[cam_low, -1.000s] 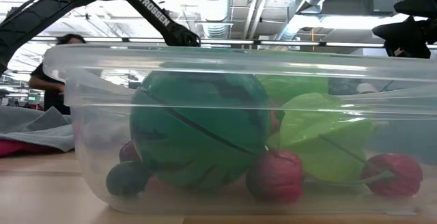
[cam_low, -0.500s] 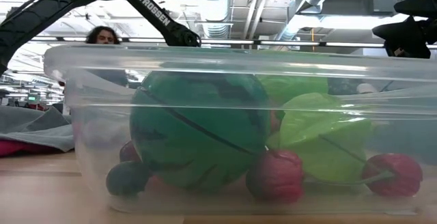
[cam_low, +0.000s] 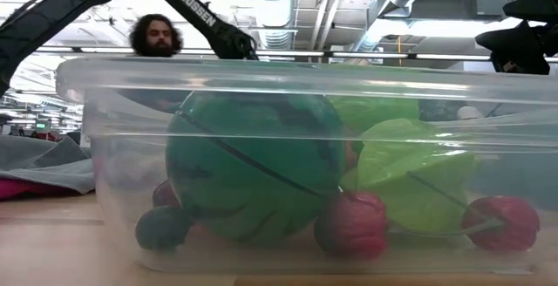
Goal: Pick and placing Produce into tupperware
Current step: Put the cherry into the transparent bin
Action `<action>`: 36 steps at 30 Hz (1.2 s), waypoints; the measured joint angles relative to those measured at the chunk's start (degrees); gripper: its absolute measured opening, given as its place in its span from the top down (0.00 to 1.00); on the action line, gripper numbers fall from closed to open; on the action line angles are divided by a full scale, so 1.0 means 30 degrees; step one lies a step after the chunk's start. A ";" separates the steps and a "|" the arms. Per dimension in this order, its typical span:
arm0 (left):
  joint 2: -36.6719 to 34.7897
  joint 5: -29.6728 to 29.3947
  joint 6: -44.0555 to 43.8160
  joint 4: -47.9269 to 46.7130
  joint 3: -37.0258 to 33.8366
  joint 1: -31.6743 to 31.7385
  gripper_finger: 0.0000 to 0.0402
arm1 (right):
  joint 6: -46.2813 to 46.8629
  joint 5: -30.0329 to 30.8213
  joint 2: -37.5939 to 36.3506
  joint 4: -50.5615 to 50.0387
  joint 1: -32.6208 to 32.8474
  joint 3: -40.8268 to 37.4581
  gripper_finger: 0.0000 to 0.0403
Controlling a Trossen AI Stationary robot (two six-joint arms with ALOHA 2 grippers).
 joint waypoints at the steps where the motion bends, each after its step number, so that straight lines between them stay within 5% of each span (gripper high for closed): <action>1: -0.0206 0.0275 -0.0102 0.0038 0.0000 -0.0083 0.87 | 0.0000 0.0000 0.0007 0.0007 -0.0003 0.0000 0.47; 15: -0.4836 0.2555 -0.2120 -0.0362 0.0007 -0.4215 0.87 | 0.0000 0.0000 0.0007 0.0021 -0.0004 0.0000 0.47; 26: -0.6074 0.2529 -0.5106 0.0187 0.0015 -1.1785 0.87 | 0.0000 0.0000 0.0000 0.0021 -0.0007 0.0000 0.47; 36: -0.5845 0.1190 -0.7049 0.6489 0.0027 -1.8247 0.87 | -0.0092 0.0000 0.0002 0.0007 0.0000 0.0000 0.47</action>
